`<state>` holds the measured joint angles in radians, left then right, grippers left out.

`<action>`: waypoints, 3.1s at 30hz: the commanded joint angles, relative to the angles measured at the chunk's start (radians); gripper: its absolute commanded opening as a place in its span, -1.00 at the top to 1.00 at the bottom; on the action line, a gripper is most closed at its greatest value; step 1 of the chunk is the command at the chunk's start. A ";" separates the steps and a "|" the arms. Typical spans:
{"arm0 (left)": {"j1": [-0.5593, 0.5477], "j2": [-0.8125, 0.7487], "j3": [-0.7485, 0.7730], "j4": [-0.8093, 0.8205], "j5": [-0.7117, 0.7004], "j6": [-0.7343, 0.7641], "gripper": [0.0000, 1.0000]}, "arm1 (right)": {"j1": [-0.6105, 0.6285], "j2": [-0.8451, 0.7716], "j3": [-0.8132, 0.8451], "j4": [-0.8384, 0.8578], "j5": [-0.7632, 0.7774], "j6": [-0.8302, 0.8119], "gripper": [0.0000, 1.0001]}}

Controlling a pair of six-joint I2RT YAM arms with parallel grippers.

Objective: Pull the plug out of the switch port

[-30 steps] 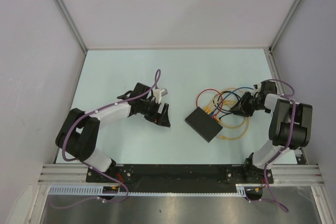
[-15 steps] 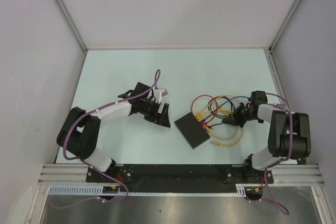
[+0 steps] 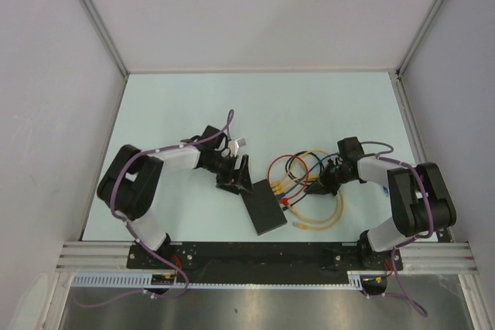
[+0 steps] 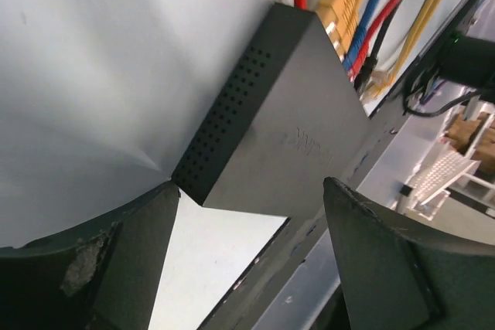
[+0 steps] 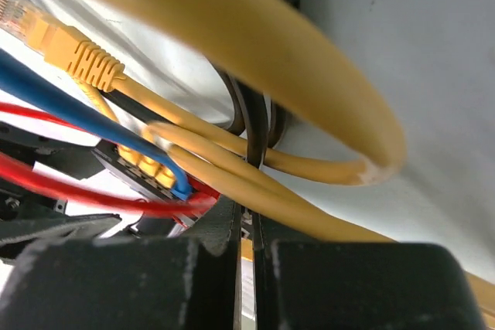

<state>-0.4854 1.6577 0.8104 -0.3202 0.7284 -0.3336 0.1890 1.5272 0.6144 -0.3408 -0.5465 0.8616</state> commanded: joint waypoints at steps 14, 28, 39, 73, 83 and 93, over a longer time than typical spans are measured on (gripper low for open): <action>0.010 0.285 0.438 -0.052 -0.030 0.079 -0.68 | -0.068 -0.050 0.037 -0.136 -0.217 -0.140 -0.73; 0.048 0.015 0.273 -0.051 -0.036 0.133 -0.72 | -0.347 -0.113 0.185 -0.403 -0.254 -0.455 -0.88; 0.048 -0.216 0.135 -0.040 -0.132 0.211 -0.76 | -0.347 -0.234 0.386 -0.573 -0.314 -0.807 -0.53; -0.429 -0.139 0.084 -0.146 -0.103 0.894 0.73 | -0.077 0.313 0.702 -0.409 -0.380 -1.287 0.01; -0.487 -0.061 0.096 -0.083 -0.110 0.912 0.68 | -0.072 0.337 0.705 -0.320 -0.380 -1.188 0.02; -0.464 -0.130 0.042 -0.020 -0.515 0.910 0.69 | -0.071 0.304 0.705 -0.346 -0.345 -1.216 0.01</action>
<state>-0.9844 1.6032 0.8684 -0.3782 0.3805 0.5262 0.1204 1.8610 1.2854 -0.6945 -0.8948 -0.3332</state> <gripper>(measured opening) 0.156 0.492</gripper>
